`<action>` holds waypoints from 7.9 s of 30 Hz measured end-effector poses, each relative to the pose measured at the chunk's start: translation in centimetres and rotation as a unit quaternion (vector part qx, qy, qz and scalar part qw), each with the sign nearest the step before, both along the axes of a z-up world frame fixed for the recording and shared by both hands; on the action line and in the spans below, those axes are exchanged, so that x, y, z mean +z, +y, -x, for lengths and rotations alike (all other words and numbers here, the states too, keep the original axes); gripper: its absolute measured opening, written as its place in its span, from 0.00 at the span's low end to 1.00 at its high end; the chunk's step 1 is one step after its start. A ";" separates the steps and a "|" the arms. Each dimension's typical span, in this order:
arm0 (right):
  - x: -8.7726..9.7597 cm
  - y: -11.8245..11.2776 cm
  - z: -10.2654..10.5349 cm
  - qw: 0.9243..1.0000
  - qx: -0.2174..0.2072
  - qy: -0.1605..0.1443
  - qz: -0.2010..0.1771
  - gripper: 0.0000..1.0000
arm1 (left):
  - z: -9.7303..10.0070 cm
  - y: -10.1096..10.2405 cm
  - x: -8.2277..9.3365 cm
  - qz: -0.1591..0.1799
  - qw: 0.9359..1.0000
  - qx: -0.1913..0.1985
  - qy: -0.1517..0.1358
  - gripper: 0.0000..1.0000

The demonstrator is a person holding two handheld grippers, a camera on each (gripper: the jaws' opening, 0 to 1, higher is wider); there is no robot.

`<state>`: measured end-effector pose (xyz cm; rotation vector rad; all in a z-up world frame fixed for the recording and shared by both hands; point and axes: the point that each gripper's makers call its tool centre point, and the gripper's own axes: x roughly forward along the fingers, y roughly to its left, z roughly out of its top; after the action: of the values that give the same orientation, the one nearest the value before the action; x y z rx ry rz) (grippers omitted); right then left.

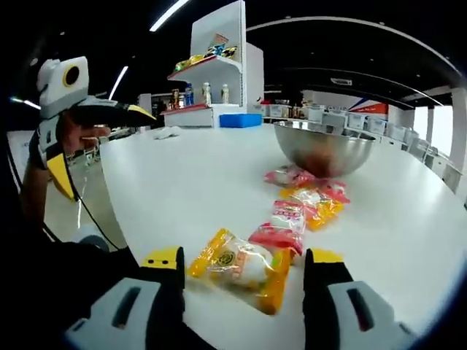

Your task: Pick up the marshmallows scattered on the table and place them into the bowl on the table

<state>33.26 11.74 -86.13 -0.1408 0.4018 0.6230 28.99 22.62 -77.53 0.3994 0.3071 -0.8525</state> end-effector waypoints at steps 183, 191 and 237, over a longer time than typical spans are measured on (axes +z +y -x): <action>9.4 -2.2 -23.5 0.993 0.065 -0.086 0.043 0.18 | -0.2 -1.3 0.0 0.010 1.000 -0.004 0.018 0.95; 9.5 -2.1 -23.4 0.995 0.056 -0.081 0.032 0.30 | -0.2 -1.0 -0.2 0.003 1.000 -0.004 0.016 0.95; 15.4 -5.4 -11.1 0.986 0.072 -0.107 -0.103 0.97 | -0.3 -0.9 -0.2 0.000 1.000 0.007 0.011 0.95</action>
<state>44.38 6.36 -70.68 -0.0380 0.1184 0.7790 29.34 21.74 -77.76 0.3881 0.3296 -0.8442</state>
